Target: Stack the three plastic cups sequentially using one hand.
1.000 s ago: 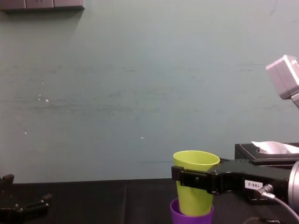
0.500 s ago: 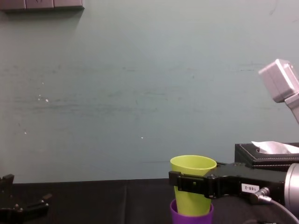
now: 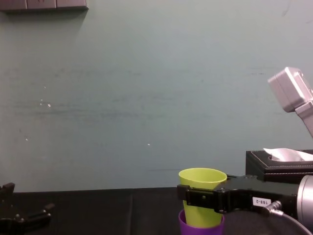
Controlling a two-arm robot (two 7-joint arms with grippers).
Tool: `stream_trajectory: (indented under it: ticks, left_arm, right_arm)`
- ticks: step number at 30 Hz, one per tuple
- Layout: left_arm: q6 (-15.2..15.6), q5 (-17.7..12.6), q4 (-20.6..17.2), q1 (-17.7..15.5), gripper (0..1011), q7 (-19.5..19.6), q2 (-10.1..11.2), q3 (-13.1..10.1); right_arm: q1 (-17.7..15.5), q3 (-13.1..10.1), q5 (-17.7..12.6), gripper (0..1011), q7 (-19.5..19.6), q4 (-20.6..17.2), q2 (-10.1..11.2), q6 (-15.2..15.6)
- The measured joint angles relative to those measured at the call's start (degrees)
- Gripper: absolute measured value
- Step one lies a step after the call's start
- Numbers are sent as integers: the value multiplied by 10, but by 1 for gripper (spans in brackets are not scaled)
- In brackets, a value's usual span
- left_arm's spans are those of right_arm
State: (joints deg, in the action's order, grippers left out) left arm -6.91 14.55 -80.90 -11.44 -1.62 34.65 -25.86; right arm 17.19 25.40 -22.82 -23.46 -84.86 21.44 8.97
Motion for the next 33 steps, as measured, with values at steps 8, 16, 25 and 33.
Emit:
stream_trajectory:
  ticks: [8, 16, 25, 33]
  left_arm:
    - [0, 0, 0, 0, 1011, 0, 0, 0]
    - [0, 0, 0, 0, 1011, 0, 0, 0]
    - [0, 0, 0, 0, 1011, 0, 0, 0]
    - [0, 0, 0, 0, 1011, 0, 0, 0]
  right_arm:
    - [0, 1, 1, 747, 2, 2, 0, 6]
    - [1, 5, 6, 747, 2, 5, 0, 12]
    - [3, 8, 9, 747, 1, 8, 0, 17]
    - [3, 8, 9, 746, 1, 8, 0, 17]
